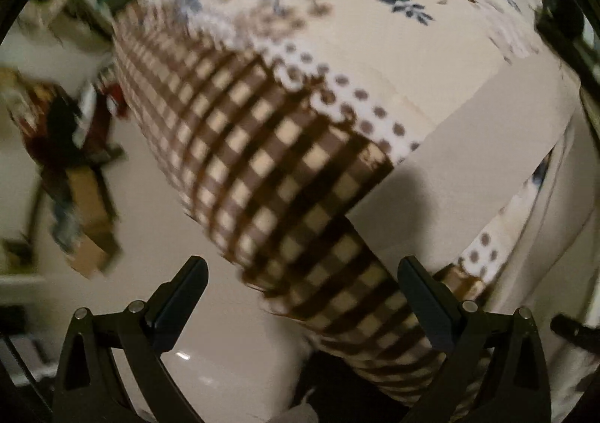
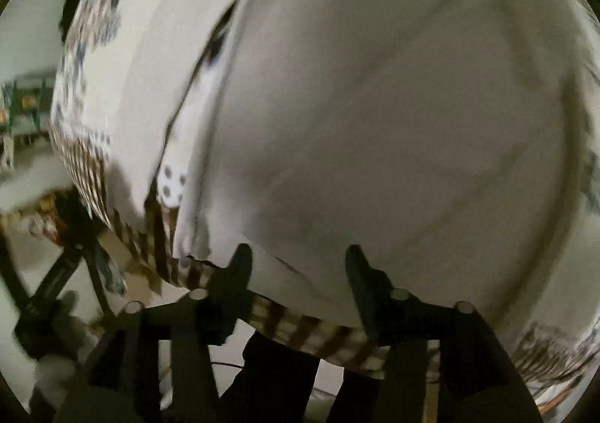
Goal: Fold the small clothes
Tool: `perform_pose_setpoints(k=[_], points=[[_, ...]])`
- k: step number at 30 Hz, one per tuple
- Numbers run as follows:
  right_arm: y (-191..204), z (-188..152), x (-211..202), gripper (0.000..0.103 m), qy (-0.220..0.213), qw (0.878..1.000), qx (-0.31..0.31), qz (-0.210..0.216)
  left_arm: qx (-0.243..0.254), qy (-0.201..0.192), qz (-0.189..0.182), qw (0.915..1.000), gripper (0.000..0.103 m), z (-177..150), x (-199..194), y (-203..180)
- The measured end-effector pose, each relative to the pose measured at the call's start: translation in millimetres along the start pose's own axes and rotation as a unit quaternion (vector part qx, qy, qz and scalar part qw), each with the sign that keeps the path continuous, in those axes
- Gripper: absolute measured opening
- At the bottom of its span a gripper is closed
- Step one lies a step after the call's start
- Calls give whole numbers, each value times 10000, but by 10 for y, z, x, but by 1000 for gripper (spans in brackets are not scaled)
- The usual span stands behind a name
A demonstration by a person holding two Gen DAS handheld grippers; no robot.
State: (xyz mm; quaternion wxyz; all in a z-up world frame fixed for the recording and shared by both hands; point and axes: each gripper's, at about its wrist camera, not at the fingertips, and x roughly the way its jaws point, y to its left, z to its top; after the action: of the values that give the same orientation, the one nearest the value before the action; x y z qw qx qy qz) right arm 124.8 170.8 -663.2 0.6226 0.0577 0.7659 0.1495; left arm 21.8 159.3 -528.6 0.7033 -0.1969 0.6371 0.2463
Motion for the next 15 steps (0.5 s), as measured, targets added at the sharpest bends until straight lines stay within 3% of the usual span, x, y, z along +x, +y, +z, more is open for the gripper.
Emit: perform_pose_setpoints(k=[2, 5, 8, 9, 10, 11, 12, 13, 15], points=[[-302, -77, -126, 55, -81, 9992, 392, -55, -370, 304, -378, 9981, 103, 12, 162, 91], [-705, -188, -185, 55, -40, 9950, 978, -176, -931, 644, -1132, 9871, 102, 21, 406, 186], [-1056, -252, -141, 55, 1, 9892, 1444, -269, -1230, 620, -1592, 9776, 95, 74, 512, 139], [-1293, -350, -259, 55, 11, 9875, 1558, -234, -1214, 551, -1626, 9776, 87, 110, 520, 85], [-1393, -386, -239, 55, 15, 9848, 1727, -195, -1113, 433, -1528, 9810, 67, 156, 511, 5], [-1469, -399, -248, 55, 10, 9832, 1818, -165, -912, 385, -1325, 9862, 56, 210, 511, -98], [-1535, -432, -227, 55, -5, 9817, 1898, -139, -770, 371, -1187, 9892, 35, 249, 511, -165], [-1601, -465, -212, 55, -31, 9803, 1972, -132, -627, 328, -1001, 9925, 22, 284, 495, -232], [-1714, -509, -200, 55, -75, 9785, 2057, -155, -460, 170, -713, 9962, 8, 305, 401, -304]])
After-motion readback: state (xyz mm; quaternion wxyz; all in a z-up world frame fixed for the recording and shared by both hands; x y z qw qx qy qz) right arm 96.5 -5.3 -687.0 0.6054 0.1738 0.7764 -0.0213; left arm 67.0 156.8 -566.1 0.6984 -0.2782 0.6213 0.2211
